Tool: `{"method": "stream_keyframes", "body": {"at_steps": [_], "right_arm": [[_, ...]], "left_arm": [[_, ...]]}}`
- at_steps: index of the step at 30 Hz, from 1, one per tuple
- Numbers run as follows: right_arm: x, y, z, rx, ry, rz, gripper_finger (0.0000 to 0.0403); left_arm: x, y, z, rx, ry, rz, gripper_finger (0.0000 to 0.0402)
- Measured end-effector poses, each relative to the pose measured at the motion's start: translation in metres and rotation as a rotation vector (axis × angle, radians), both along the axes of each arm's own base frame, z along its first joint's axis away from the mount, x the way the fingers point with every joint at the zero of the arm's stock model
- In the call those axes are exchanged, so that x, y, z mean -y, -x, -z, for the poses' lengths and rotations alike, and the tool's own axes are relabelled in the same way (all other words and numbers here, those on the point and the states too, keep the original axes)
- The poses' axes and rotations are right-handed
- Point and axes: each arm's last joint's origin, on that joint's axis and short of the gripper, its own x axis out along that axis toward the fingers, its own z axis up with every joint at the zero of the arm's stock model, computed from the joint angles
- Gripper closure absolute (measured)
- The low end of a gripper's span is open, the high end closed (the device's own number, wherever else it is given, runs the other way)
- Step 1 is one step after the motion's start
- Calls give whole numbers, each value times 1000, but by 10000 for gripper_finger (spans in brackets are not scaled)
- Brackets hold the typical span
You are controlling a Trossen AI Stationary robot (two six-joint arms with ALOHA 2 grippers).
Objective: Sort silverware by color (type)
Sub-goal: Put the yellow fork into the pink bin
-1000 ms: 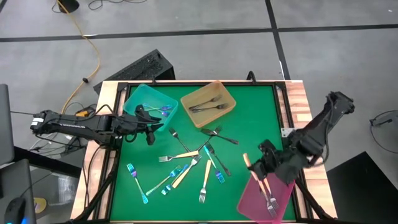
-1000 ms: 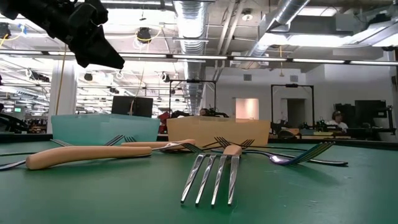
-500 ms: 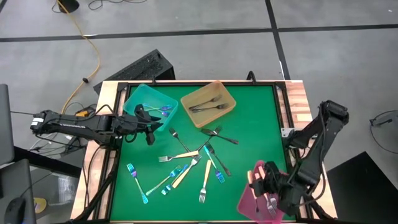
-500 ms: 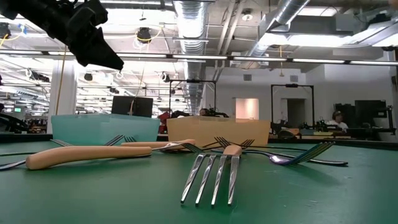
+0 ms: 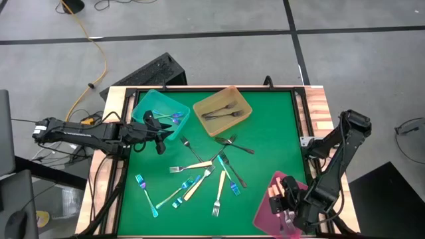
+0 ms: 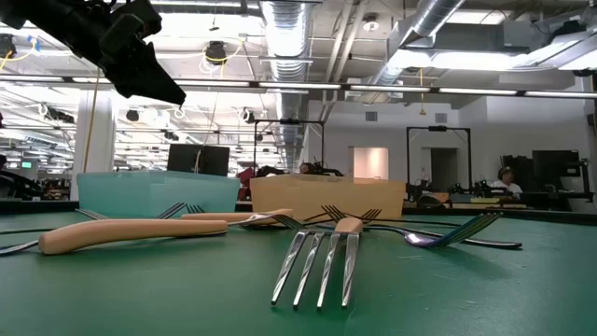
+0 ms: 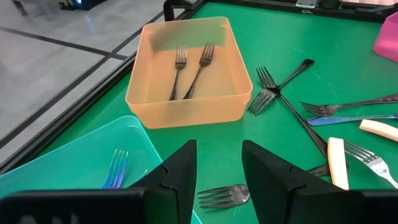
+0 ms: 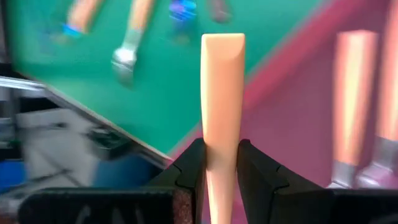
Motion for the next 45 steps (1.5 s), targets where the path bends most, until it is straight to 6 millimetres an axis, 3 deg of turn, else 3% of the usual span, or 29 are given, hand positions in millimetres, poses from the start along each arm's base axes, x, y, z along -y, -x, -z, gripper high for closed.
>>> {"method": "stream_keyframes", "body": {"at_steps": [6,21,35,45], "right_arm": [[6,6,5,-211,-25,-50,304],[24,-6,12,-292,63,33,305],[2,-18,48,-412,53,13,305],[-4,-15,57,-440,80,-2,305]], "left_arm": [[0,0,0,2,3,-2,287],[0,0,0,10,10,-7,287],[0,0,0,16,19,-13,287],[0,0,0,23,30,-19,287]]}}
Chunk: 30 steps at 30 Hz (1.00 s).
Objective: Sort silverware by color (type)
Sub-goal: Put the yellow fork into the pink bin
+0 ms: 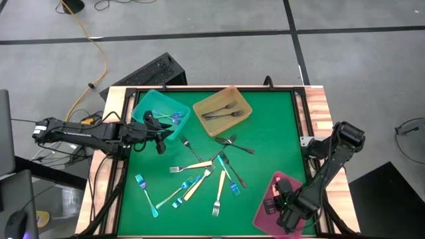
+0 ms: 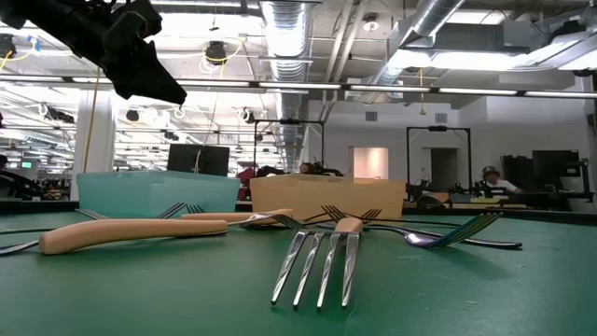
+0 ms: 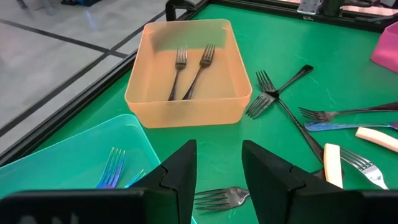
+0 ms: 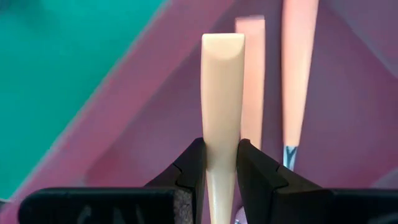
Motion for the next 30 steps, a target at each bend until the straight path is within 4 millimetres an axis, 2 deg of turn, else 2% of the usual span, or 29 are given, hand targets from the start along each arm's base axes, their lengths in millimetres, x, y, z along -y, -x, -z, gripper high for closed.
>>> {"method": "stream_keyframes", "body": {"at_steps": [8,30], "right_arm": [[-4,-7,14,-26,3,1,305],[3,-6,14,-59,60,-6,305]], "left_arm": [[0,0,0,-1,0,-1,287],[0,0,0,-13,-23,12,287]]}}
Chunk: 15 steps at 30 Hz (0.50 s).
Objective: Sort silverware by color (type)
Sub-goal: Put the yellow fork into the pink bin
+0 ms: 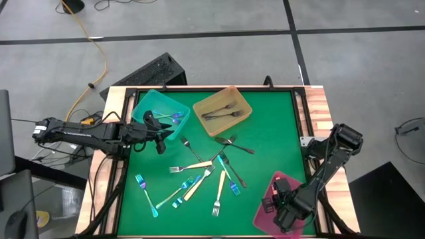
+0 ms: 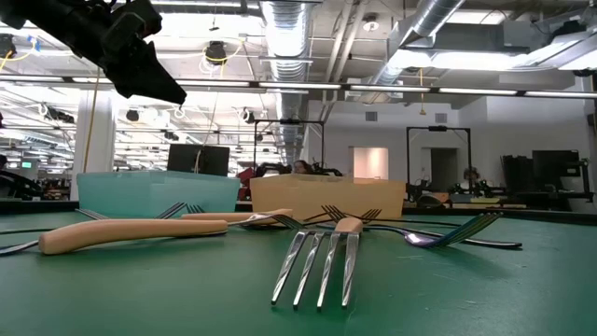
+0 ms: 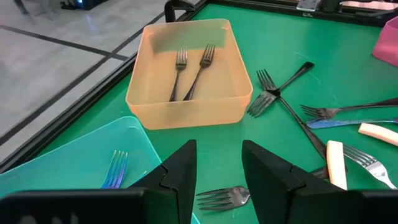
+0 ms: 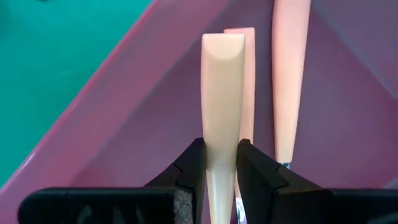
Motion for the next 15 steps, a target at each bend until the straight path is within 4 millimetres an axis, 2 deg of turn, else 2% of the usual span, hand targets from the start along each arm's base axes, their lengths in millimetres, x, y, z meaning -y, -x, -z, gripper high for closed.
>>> {"method": "stream_keyframes", "body": {"at_steps": [11,15], "right_arm": [[1,-2,1,-2,2,6,305],[1,-7,11,-28,18,-6,305]], "left_arm": [[0,0,0,1,0,0,287],[0,0,0,1,0,0,287]]}}
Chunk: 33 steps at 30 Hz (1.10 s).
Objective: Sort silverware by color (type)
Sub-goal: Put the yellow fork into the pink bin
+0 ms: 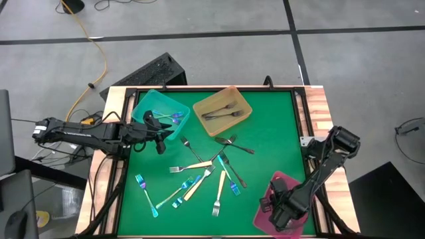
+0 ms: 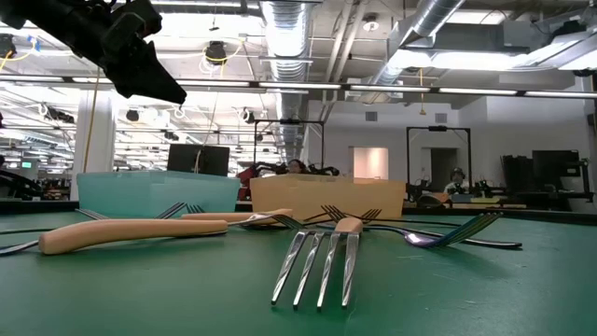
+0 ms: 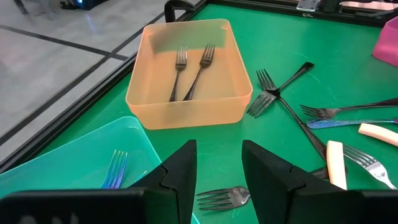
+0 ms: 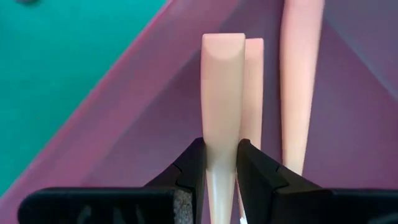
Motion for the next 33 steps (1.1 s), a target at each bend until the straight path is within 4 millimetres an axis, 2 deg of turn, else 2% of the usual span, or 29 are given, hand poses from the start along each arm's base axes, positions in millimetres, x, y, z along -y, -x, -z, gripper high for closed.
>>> {"method": "stream_keyframes", "body": {"at_steps": [5,10,16,25,28,33], "right_arm": [[1,-4,3,-36,-26,-55,305],[2,-6,4,-37,-21,-52,305],[-2,-12,15,-41,-22,-63,305],[1,-12,17,-57,-12,-69,304],[1,-12,17,-56,-13,-69,292],[1,-12,17,-56,-13,-73,249]], "left_arm": [[0,-1,-1,8,-6,3,287],[0,-1,-2,20,-5,3,287],[0,-1,-2,20,-6,3,287],[0,-2,-3,35,-12,-8,287],[0,-2,-3,38,-16,-14,287],[0,-2,-3,34,-23,-9,287]]}}
